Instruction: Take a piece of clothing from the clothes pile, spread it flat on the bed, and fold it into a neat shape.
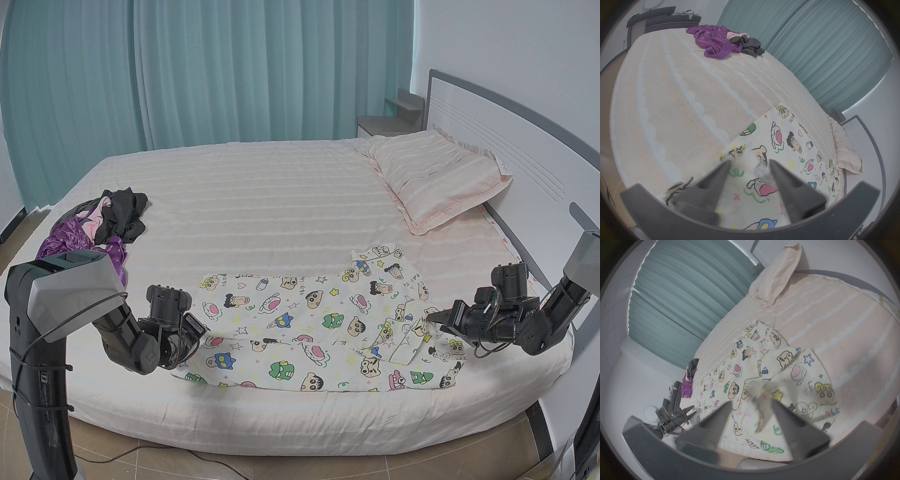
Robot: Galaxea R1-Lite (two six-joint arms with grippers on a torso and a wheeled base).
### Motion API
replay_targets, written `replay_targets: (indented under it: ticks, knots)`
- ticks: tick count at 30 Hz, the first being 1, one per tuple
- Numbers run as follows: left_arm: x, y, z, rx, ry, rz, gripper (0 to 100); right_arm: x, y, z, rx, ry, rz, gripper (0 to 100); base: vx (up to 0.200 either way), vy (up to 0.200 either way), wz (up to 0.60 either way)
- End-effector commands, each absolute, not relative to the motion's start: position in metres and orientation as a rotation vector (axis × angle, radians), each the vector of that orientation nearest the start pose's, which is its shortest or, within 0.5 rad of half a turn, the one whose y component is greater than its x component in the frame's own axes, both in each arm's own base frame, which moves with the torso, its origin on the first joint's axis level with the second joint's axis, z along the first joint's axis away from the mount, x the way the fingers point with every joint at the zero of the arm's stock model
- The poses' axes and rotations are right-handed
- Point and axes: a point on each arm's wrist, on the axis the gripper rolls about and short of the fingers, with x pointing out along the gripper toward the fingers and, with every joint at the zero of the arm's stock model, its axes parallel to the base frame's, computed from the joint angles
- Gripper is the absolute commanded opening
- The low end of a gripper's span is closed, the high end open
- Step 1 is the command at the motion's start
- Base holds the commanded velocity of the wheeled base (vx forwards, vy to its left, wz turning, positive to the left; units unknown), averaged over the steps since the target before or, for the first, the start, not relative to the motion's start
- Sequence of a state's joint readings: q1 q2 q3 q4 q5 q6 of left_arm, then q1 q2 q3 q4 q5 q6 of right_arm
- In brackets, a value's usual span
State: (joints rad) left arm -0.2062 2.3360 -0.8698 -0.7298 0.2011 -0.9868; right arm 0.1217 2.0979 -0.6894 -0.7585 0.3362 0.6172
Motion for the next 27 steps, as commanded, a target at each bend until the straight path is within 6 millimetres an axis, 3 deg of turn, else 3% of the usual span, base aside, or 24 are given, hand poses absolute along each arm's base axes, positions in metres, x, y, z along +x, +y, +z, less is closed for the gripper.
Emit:
replay_targets:
  ticks: [1,5,7,12,15,19,22,27]
  knots:
    - [0.367,-0.068,-0.019,-0.795,0.658,0.361,100,0.322,0.051,0.034,0.717,0.807,0.198,100,0.0,0.0,0.0]
    - [0.362,-0.059,-0.015,-0.802,0.657,0.381,100,0.315,0.053,0.035,0.753,0.8,0.119,100,0.0,0.0,0.0]
    - [0.345,-0.056,0.001,-0.809,0.649,0.369,100,0.31,0.068,0.036,0.828,0.739,-0.024,100,0.0,0.0,0.0]
    - [0.322,-0.049,0.027,-0.873,0.653,0.286,100,0.313,0.093,0.04,0.874,0.666,-0.083,100,0.0,0.0,0.0]
    - [0.313,-0.044,0.039,-0.957,0.64,0.285,100,0.321,0.106,0.032,0.889,0.661,-0.105,100,0.0,0.0,0.0]
    - [0.289,-0.044,0.056,-1.008,0.654,0.229,100,0.332,0.109,0.009,0.876,0.691,-0.135,100,0.0,0.0,0.0]
    - [0.284,-0.046,0.062,-1.012,0.65,0.203,100,0.338,0.114,0.001,0.868,0.701,-0.134,100,0.0,0.0,0.0]
    - [0.288,-0.047,0.05,-1.006,0.682,0.221,100,0.346,0.111,-0.011,0.861,0.711,-0.157,100,0.0,0.0,0.0]
